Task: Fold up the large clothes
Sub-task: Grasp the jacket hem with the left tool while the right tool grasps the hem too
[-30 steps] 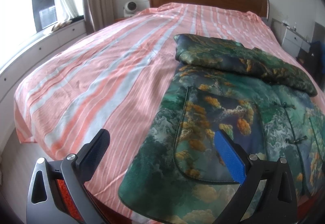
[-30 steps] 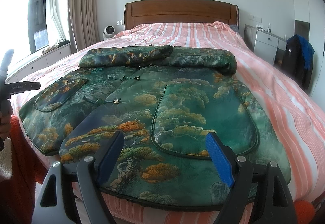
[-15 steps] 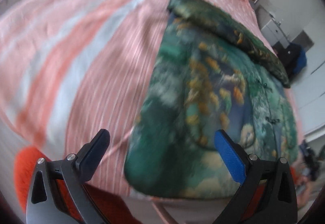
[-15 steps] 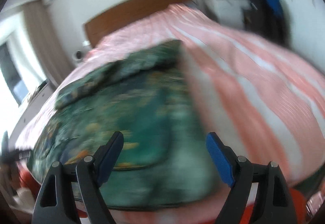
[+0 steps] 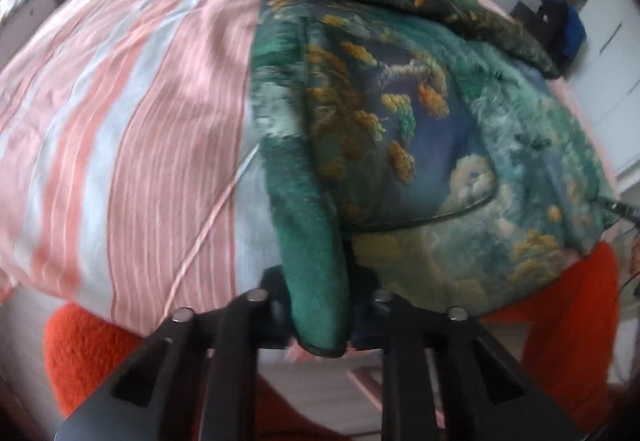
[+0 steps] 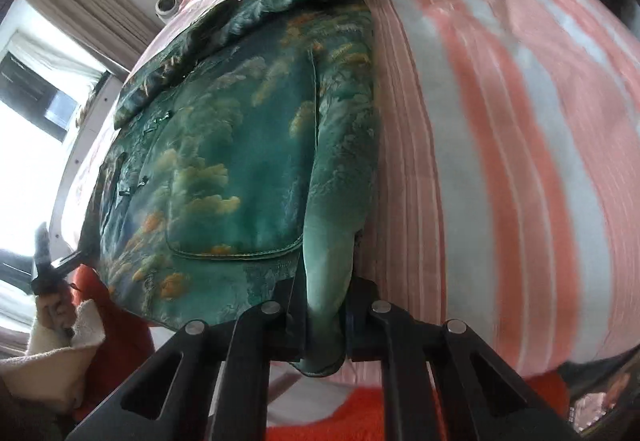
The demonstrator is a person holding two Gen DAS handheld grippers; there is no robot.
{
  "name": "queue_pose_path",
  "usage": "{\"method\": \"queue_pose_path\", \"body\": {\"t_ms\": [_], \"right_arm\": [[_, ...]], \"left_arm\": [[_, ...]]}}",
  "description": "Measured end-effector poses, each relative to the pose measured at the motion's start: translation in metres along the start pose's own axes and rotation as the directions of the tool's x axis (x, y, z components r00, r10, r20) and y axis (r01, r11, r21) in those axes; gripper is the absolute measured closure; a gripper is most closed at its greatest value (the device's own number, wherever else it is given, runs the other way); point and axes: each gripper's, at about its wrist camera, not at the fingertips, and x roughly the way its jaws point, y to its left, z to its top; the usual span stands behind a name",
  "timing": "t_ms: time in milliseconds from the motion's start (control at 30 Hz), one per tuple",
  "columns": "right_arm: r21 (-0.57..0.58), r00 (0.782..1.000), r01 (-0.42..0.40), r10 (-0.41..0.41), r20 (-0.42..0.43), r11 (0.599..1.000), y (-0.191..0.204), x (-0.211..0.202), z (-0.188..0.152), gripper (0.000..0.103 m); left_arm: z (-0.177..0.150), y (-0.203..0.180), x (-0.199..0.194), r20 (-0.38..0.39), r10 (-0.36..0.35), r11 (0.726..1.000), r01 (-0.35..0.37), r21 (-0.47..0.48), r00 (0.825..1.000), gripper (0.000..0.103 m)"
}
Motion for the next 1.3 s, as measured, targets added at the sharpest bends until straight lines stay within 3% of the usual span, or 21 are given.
{"method": "queue_pose_path", "body": {"t_ms": [67,167,267,333,400,567,633,733,800,833,867,900,933,967,1000,1067,1133,1200,1300], "right_arm": [[-0.033,1.000,0.027,-0.027,0.008,0.999,0.010,-0.012,-0.005,0.091],[-0.005,1.000,0.002,-0.002,-0.003,1.000,0.013,-0.026,-0.024,0.091],[0.074,0.995,-0.042,0.048,-0.083,0.996,0.005,-0.027,-0.069,0.091],[0.142,0.989,-0.087,0.102,-0.104,0.986,-0.001,-0.026,-0.085,0.091],[0.193,0.985,-0.147,0.162,-0.064,0.970,-0.003,-0.036,-0.086,0.092],[0.122,0.953,-0.283,0.264,0.149,0.951,0.023,-0.093,-0.016,0.092],[0.067,0.939,-0.280,0.258,0.227,0.958,0.036,-0.101,0.035,0.092],[0.021,0.926,-0.224,0.206,0.316,0.974,0.048,-0.088,0.108,0.092],[0.020,0.917,-0.187,0.167,0.361,0.982,0.044,-0.074,0.146,0.092],[0.028,0.911,-0.162,0.139,0.387,0.986,0.047,-0.062,0.165,0.090],[0.040,0.907,-0.128,0.100,0.410,0.991,0.049,-0.045,0.186,0.088],[0.054,0.906,-0.115,0.083,0.416,0.992,0.048,-0.035,0.196,0.079],[0.083,0.910,-0.114,0.071,0.409,0.990,0.044,-0.018,0.208,0.058],[0.122,0.917,-0.124,0.066,0.393,0.985,0.037,-0.003,0.217,0.045],[0.158,0.917,-0.127,0.055,0.395,0.979,0.030,-0.002,0.221,0.026],[0.244,0.890,-0.178,0.050,0.454,0.953,0.008,-0.009,0.212,0.023],[0.266,0.882,-0.167,0.023,0.470,0.949,-0.001,-0.022,0.207,0.014],[0.248,0.894,-0.084,-0.037,0.447,0.965,-0.002,-0.031,0.206,0.011],[0.098,0.944,-0.004,-0.028,0.328,0.995,0.015,-0.014,0.218,0.012]], "left_arm": [[-0.009,0.003,-0.014,-0.008,-0.020,1.000,0.020,-0.003,1.000,0.092],[-0.035,0.003,-0.028,-0.063,-0.020,0.999,0.021,0.024,0.998,0.092],[-0.065,0.005,-0.035,-0.125,-0.019,1.000,0.021,0.015,0.992,0.093],[-0.067,0.009,-0.047,-0.124,-0.056,0.998,0.053,-0.024,0.991,0.093],[-0.050,0.012,-0.071,-0.076,-0.104,0.993,0.100,-0.056,0.992,0.094],[0.039,0.009,-0.131,0.150,-0.235,0.968,0.246,-0.054,0.960,0.094],[0.088,0.004,-0.134,0.227,-0.229,0.970,0.242,-0.033,0.947,0.094],[0.154,-0.003,-0.117,0.299,-0.165,0.981,0.189,-0.053,0.940,0.093],[0.198,-0.003,-0.089,0.314,-0.084,0.987,0.123,-0.107,0.946,0.086],[0.225,0.001,-0.069,0.298,-0.040,0.984,0.089,-0.154,0.954,0.074],[0.238,0.004,-0.054,0.267,-0.022,0.980,0.073,-0.184,0.963,0.056],[0.250,0.007,-0.039,0.228,-0.016,0.974,0.066,-0.216,0.974,0.048],[0.259,0.010,-0.023,0.189,-0.020,0.966,0.068,-0.249,0.982,0.034],[0.262,0.016,-0.018,0.171,-0.004,0.958,0.052,-0.282,0.985,0.027],[0.262,0.025,-0.021,0.180,0.020,0.951,0.037,-0.308,0.983,0.024],[0.249,0.043,-0.031,0.227,0.014,0.950,0.058,-0.306,0.974,0.003],[0.240,0.053,-0.042,0.276,0.012,0.964,0.063,-0.259,0.961,0.001],[0.238,0.052,-0.034,0.273,0.014,0.984,0.036,-0.176,0.962,0.001],[0.237,0.028,0.005,0.191,0.029,0.999,-0.019,-0.051,0.981,0.002]]}}
